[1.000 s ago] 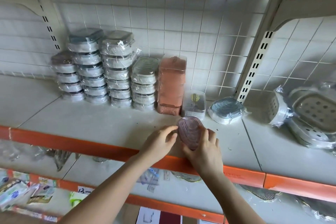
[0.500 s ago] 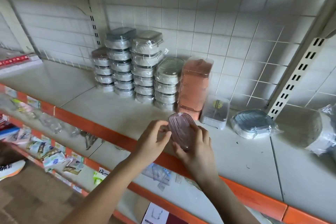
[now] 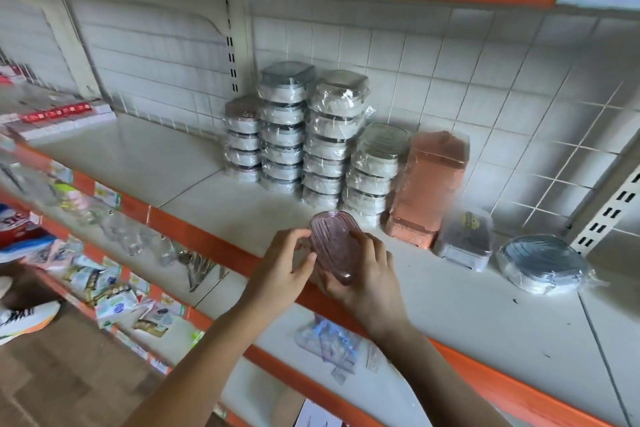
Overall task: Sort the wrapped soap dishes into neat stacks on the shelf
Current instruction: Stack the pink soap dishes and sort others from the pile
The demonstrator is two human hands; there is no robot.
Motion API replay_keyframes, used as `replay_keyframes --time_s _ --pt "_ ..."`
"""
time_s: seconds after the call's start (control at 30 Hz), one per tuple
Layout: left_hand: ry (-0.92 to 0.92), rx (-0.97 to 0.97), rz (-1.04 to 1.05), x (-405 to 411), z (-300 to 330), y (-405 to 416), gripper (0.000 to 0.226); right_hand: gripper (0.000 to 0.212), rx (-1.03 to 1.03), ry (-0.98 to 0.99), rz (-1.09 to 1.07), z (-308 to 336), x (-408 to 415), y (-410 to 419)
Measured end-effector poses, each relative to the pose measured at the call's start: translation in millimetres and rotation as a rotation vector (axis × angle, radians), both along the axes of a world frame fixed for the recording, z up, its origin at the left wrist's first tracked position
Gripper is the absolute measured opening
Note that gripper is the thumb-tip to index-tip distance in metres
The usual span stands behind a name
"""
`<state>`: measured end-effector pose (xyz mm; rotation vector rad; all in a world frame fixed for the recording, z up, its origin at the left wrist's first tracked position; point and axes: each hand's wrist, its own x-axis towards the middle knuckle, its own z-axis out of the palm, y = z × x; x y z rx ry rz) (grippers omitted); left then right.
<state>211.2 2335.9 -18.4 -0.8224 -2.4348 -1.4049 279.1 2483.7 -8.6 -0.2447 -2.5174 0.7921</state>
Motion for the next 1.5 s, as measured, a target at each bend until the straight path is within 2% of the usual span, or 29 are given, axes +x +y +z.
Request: replay_keyframes --time_s 0.1,0.33,0.47,0.8,1.17,1.5 --pt "0.057 -0.049 0.025 -19 8 -32 0.05 0.084 0.033 0.023 -0.027 4 -22 -31" --pt "0.147 -0.241 0.117 -76 26 -124 0.051 0.083 0.053 0.053 -0.087 13 -75 -106" --pt "0.213 -0.361 0.126 -101 30 -164 0.032 0.083 0.043 0.053 -0.124 17 -96 -140" --pt "0.275 -0.483 0.126 -151 40 -190 0.031 0.078 0.001 0.076 -0.111 29 -138 -168" --pt "0.32 -0.475 0.212 -203 70 -180 0.026 0.078 -0.008 0.172 -0.069 54 -190 -164" --pt "0.315 -0.368 0.12 -249 79 -180 0.026 0.078 -0.007 0.269 -0.109 73 -227 -183"
